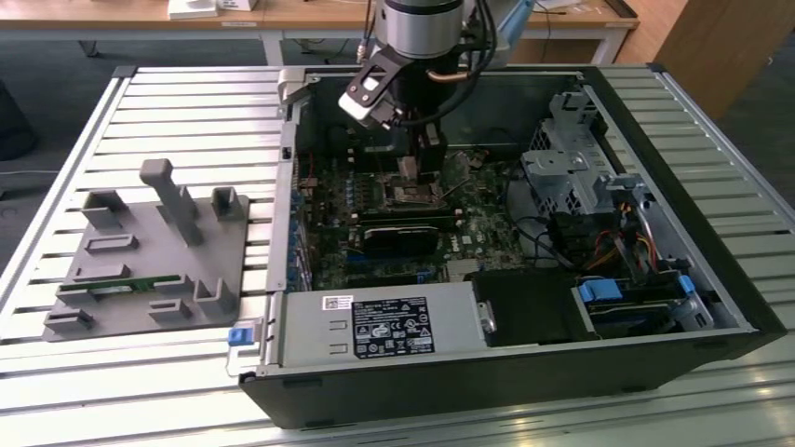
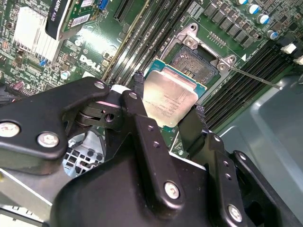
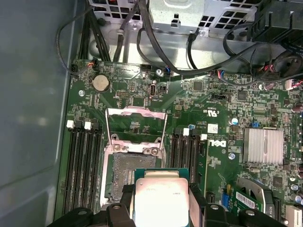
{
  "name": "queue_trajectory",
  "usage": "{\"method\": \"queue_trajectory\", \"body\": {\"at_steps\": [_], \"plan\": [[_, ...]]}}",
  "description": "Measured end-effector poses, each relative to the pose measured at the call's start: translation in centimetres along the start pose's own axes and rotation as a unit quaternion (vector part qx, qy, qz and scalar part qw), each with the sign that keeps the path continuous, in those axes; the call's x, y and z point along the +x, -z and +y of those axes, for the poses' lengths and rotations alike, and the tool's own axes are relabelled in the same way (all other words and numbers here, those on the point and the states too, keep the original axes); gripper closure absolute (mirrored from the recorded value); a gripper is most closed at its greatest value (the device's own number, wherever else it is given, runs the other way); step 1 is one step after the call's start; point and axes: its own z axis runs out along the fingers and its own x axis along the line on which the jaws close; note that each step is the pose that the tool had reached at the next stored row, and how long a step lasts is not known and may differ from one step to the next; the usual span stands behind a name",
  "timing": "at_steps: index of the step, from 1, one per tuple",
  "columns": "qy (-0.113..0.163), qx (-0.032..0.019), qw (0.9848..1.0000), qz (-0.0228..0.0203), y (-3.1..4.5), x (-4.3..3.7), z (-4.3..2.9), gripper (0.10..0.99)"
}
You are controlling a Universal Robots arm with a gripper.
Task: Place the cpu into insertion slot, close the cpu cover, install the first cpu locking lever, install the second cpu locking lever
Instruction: 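Place the cpu into insertion slot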
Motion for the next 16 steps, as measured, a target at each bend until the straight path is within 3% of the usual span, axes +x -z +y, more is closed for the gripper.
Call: {"method": "queue_trajectory", "body": {"at_steps": [16], "plan": [[-0.006,0.0002,1.0,-0.0006,-0.87,0.07,-0.07,0.545]]}}
